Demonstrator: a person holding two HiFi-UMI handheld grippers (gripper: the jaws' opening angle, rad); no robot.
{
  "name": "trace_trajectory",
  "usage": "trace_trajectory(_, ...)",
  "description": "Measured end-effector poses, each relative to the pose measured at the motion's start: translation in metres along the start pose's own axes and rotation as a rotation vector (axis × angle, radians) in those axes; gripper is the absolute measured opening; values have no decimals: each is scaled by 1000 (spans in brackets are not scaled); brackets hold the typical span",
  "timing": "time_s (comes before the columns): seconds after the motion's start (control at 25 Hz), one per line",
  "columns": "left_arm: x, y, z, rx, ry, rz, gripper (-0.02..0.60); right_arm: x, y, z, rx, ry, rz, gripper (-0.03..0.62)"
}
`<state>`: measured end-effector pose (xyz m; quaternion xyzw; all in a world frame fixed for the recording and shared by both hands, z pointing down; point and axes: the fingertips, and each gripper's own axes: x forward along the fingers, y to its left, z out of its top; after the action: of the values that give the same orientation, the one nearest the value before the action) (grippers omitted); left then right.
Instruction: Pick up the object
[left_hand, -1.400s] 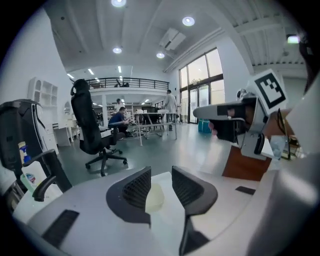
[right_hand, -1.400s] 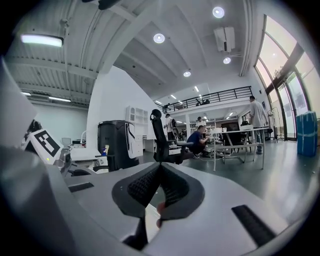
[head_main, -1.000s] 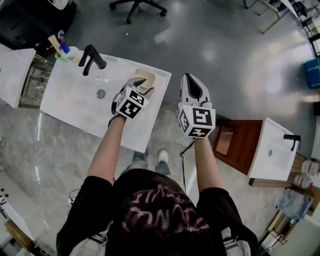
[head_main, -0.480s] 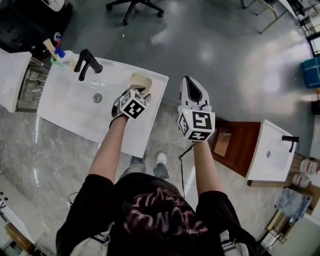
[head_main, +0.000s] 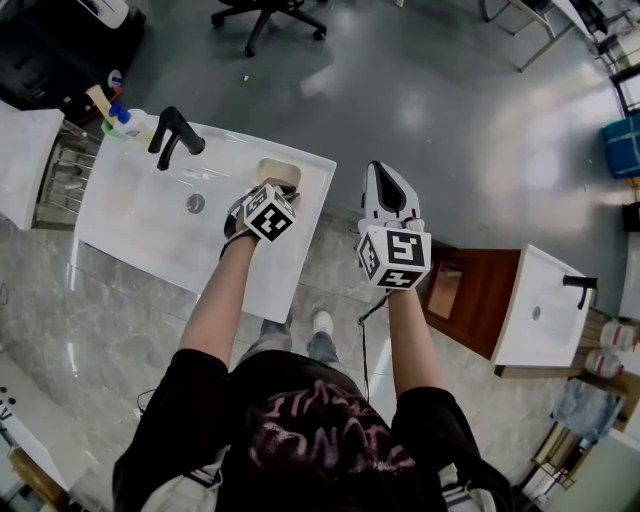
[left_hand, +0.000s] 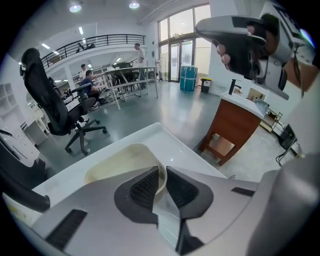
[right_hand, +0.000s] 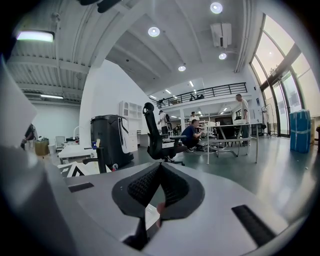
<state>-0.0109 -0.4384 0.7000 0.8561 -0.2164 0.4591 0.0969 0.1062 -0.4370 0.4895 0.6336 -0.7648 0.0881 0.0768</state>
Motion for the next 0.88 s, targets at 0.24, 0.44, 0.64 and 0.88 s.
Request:
trace_trajectory(0.24, -2, 3, 3, -44, -17, 2, 49, 1, -2, 0, 6, -2, -2, 15)
trace_trajectory(0.44, -16, 3, 10, -117, -77, 6, 44, -3, 1, 7, 7, -15, 10, 15)
trace_trajectory(0.64, -37, 6, 22, -164, -149, 29, 43, -9, 4, 16, -1, -30, 19, 15)
trace_trajectory(0.88, -69, 0, 37, -218, -245, 70, 41, -17, 4, 27, 5, -46, 25, 15)
